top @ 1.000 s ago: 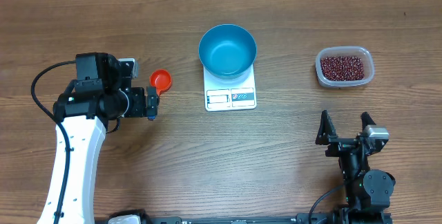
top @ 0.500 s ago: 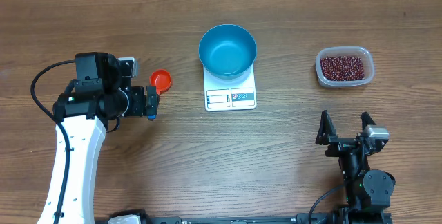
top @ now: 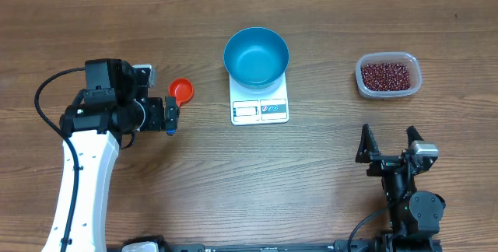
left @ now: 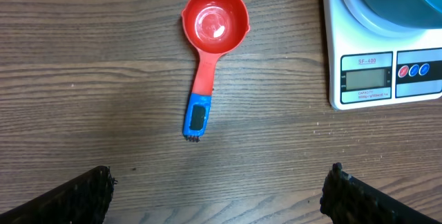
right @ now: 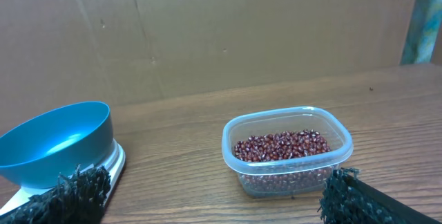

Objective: Scoop item into bowl and weigh 150g on scale
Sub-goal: 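Raise the left arm and move the left gripper above the red scoop, then lower the left gripper toward the red scoop's cup rim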

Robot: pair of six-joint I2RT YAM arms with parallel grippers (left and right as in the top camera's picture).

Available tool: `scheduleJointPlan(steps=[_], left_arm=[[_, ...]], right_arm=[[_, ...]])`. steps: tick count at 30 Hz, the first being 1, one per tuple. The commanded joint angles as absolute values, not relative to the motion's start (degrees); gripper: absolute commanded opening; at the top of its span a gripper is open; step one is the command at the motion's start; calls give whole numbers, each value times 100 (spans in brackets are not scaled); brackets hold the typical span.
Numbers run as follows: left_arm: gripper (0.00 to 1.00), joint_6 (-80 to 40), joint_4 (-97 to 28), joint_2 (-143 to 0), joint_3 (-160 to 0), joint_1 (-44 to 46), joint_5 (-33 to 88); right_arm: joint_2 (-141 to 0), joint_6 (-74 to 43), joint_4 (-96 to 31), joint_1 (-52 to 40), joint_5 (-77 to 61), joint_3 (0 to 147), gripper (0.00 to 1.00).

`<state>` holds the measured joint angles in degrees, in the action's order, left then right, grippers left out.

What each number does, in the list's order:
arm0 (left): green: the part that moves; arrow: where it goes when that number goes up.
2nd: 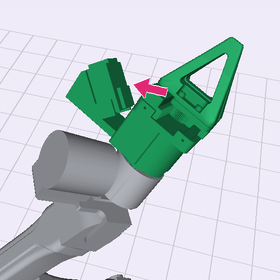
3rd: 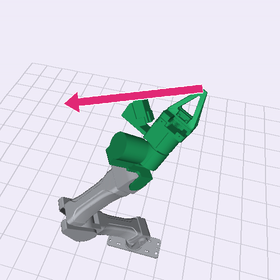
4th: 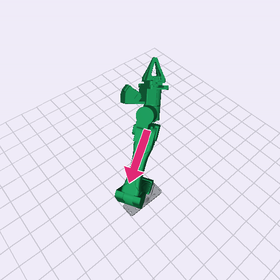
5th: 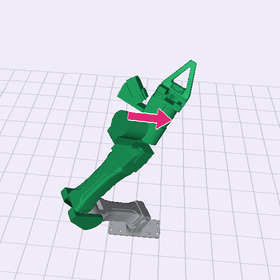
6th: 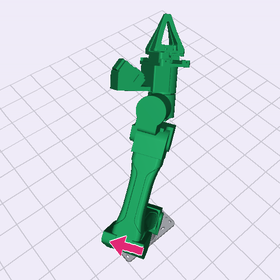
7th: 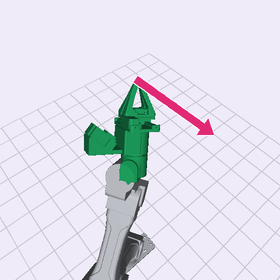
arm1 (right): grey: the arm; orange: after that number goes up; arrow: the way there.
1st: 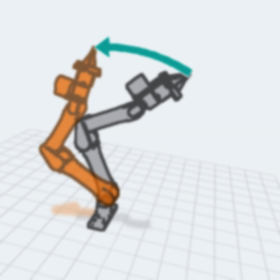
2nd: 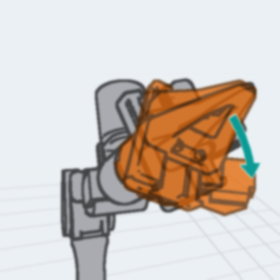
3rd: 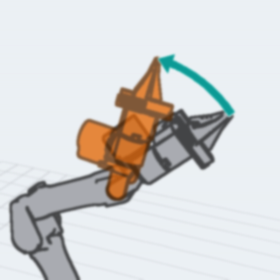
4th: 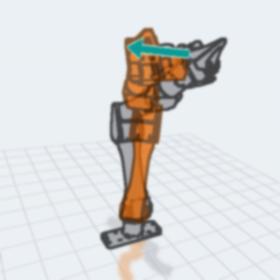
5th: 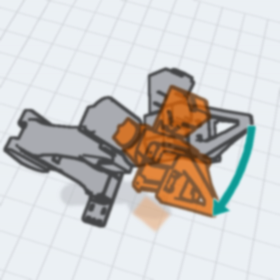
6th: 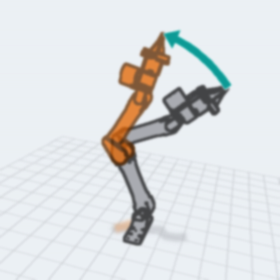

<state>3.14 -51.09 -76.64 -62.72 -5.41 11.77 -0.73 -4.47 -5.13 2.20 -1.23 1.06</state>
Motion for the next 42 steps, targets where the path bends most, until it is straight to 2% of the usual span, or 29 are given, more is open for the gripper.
scheduleJointPlan(steps=[1, 18, 35, 42], left_arm=[[100, 309, -5081, -7721, -6434, -598, 1142], [100, 449, -5070, -7795, -6423, -593, 947], [100, 364, -4799, -8514, -6445, -593, 1033], [100, 366, -5537, -9356, -7426, -600, 1033]], right_arm=[[-16, -471, -484, 193, -69, 45, 100], [-16, -471, -482, 193, -69, 45, 100], [-16, -471, -482, 193, -69, 45, 100], [-16, -471, -482, 193, -69, 45, 100]])
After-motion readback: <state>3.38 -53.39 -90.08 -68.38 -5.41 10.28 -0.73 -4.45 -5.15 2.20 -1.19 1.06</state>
